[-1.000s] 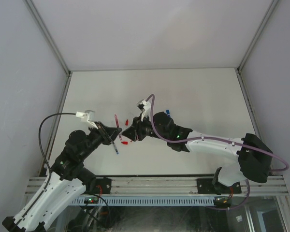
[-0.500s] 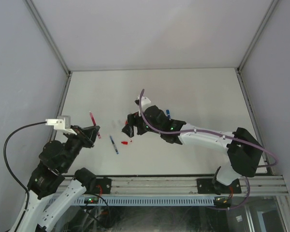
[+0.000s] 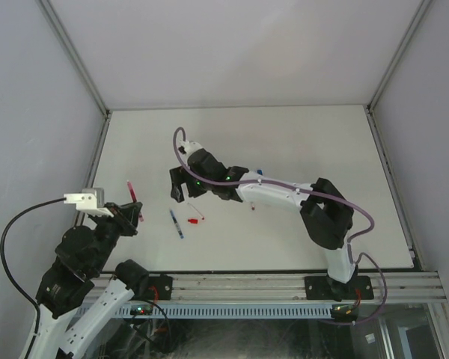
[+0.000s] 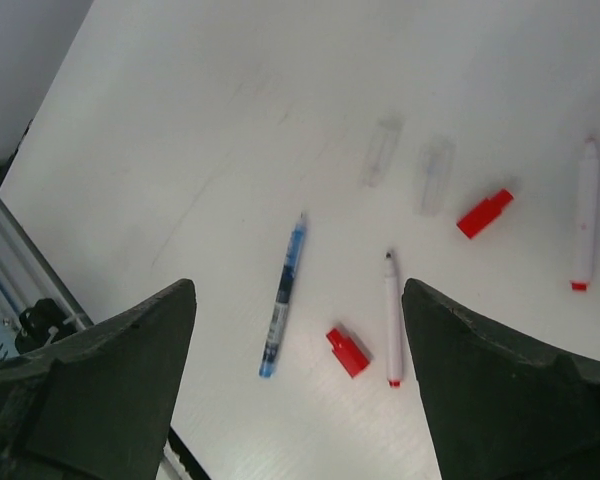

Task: Insert the pens into the pen caps
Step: Move the pen cap to the center of the board.

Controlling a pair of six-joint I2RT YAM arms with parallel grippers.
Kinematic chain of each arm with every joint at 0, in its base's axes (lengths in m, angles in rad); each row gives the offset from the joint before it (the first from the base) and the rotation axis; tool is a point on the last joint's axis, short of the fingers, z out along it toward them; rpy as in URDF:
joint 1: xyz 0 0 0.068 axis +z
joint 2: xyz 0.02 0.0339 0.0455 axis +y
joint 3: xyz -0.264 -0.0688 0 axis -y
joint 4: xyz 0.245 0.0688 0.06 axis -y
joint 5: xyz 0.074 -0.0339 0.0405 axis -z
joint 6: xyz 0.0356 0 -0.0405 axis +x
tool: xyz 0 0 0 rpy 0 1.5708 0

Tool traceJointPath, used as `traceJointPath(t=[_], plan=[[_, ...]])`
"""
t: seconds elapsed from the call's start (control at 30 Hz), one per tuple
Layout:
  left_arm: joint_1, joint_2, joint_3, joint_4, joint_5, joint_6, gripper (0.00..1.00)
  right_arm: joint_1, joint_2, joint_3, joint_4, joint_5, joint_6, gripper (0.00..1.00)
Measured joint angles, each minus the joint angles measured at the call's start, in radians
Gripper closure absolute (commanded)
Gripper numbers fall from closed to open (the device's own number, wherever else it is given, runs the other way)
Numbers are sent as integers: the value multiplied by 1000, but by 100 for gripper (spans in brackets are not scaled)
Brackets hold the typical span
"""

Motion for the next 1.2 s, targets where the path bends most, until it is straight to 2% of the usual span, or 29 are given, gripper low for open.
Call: traceJointPath(t=[0.2,0.5,0.67,0.93,1.2], plan=[[0,-27,0,-3,-32,8,100,1,194,261,-99,-14,-28,28],[0,-105,0,-4,-104,8,100,1,407,544,-202,-20,-39,46],[0,-100,0,-5,-116,7,100,1,512,684,-265,8,-38,51],[0,-90,0,-7,-119,8,100,1,581,791,-356,64,-39,52],[0,-90,0,-7,-119,8,100,1,603,798,-395,93,-38,52]])
